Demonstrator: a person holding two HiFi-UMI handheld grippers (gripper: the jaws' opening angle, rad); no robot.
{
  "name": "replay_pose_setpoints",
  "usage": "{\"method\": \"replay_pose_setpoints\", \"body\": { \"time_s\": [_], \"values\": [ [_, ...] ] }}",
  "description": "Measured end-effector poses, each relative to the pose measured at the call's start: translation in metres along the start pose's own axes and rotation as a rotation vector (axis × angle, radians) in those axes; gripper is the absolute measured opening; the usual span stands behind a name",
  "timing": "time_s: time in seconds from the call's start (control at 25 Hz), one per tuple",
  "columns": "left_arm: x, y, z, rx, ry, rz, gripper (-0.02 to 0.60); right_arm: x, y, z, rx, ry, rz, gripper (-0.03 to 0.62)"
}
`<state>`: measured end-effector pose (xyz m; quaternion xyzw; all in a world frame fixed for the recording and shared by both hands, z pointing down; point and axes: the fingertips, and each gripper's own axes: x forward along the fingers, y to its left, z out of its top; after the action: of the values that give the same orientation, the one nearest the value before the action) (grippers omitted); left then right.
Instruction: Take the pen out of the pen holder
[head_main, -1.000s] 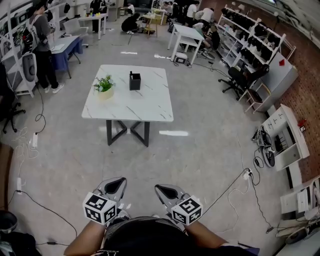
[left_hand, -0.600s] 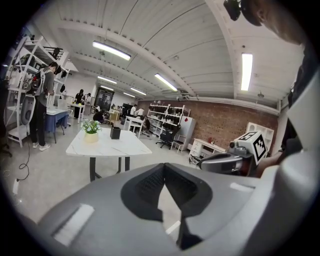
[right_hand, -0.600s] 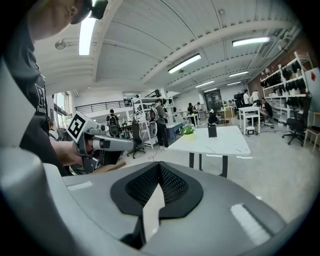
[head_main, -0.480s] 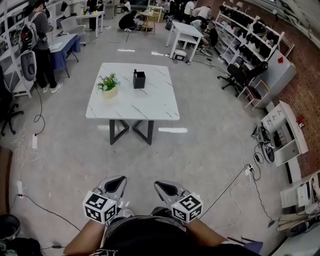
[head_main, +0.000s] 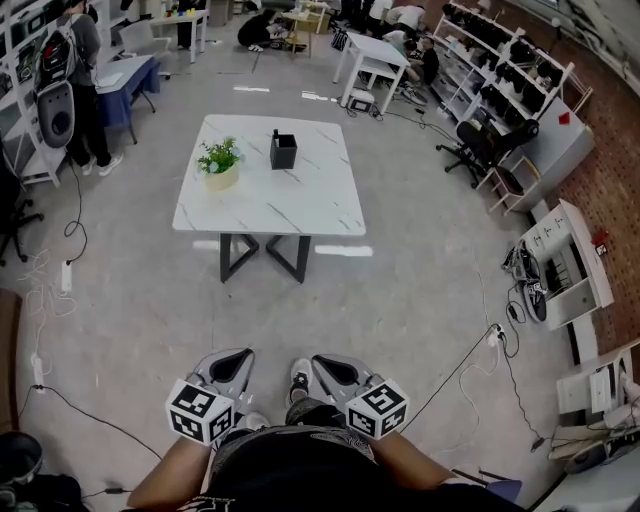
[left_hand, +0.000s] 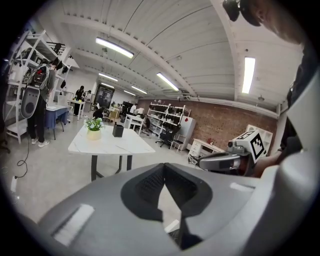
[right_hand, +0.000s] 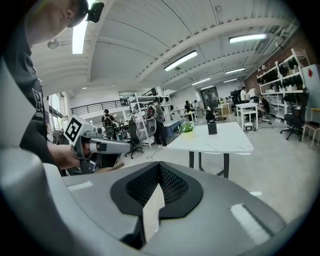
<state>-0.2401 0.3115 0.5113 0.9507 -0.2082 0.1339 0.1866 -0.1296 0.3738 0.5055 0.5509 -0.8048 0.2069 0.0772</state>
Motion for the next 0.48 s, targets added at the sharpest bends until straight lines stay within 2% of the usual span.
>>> {"method": "replay_pose_setpoints", "body": {
  "time_s": [0.24, 0.48],
  "values": [
    [0.021, 0.019, 0.008, -0.007, 0.006, 0.023, 0.057, 0.024, -0.024, 0.013, 0.0, -0.006, 0.018, 0.0],
    [0.055, 0.044, 0.043, -0.003, -0.009, 0.06, 0.057, 0.051, -0.063, 0.047, -0.024, -0.029, 0.041, 0.0]
  ]
}}
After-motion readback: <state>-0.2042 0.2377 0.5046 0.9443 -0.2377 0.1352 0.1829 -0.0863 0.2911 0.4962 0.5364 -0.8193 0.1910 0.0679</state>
